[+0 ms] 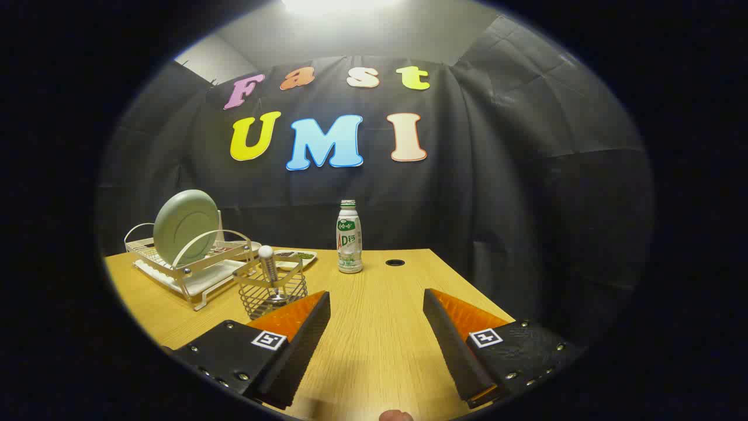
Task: Take the plate from the dish rack, then take the spoon from the basket and place it into the plate.
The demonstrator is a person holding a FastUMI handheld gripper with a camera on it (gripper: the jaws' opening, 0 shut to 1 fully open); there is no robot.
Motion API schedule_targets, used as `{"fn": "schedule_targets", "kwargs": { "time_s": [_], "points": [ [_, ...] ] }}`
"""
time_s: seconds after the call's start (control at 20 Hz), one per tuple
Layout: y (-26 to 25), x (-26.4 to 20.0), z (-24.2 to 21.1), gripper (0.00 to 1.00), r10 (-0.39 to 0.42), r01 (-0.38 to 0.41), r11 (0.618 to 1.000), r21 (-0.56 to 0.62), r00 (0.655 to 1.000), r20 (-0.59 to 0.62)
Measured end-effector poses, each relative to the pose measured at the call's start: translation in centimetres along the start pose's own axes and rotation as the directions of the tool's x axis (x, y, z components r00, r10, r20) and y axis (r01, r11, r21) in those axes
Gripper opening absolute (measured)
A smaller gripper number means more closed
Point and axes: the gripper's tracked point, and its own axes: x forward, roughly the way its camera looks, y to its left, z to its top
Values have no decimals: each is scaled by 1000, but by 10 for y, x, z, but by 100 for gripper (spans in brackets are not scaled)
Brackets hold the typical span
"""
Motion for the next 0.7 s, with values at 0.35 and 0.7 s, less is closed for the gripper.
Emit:
{"fn": "schedule_targets", "kwargs": {
  "time_s": [0.35, 0.7],
  "points": [
    [-21, 51, 57, 98, -61, 62, 998, -5, 997, 50],
    [23, 28, 157, 98, -56, 58, 998, -36, 996, 66]
  ]
}}
